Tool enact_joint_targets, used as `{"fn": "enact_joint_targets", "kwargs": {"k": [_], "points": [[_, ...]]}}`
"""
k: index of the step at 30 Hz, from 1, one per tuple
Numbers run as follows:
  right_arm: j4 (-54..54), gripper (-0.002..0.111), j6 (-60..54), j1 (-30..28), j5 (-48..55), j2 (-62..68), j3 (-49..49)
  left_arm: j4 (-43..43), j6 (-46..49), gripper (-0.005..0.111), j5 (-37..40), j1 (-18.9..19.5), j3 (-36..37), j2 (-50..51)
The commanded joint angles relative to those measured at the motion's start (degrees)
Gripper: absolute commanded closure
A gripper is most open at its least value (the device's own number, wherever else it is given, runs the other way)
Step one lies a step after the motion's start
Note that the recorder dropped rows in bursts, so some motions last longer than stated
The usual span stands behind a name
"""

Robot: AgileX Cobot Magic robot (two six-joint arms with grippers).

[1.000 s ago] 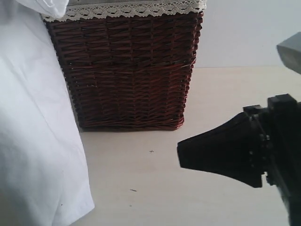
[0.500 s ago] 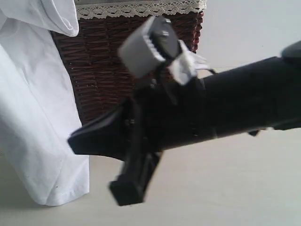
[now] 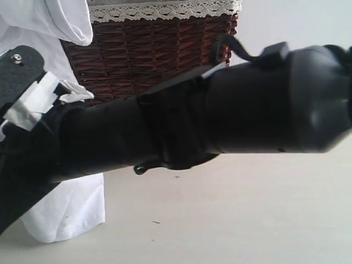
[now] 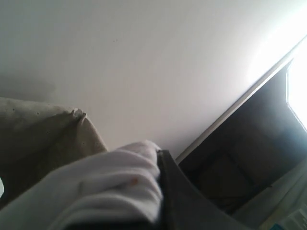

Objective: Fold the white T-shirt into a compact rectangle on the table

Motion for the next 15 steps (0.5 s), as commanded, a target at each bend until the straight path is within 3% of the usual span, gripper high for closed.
{"fn": "enact_joint_targets", "kwargs": {"k": [1, 4, 7, 10, 15], "points": [[0.4, 0.096, 2.0, 0.1, 2.9, 3.8, -4.8, 1.7, 0.2, 0.107, -4.2, -7.9, -0.1, 1.4], [0.4, 0.093, 2.4, 0.1, 2.2, 4.7, -6.4, 5.4, 0.2, 0.107, -9.5, -12.4, -0.1, 1.9], [0.4, 0.084, 3.5, 0.1, -2.9, 4.8, -6.8, 7.2, 0.2, 0.107, -11.2, -14.9, -0.1, 2.4], [0.4, 0.075, 4.0, 0.1, -5.8, 4.8, -6.6, 7.2, 0.2, 0.107, -11.3, -15.3, -0.1, 2.8], [-3.1, 0.074, 9.9, 0.1, -4.7, 4.6, -6.6, 10.2, 1.3, 0.107, -12.6, -15.3, -0.1, 2.8]]}}
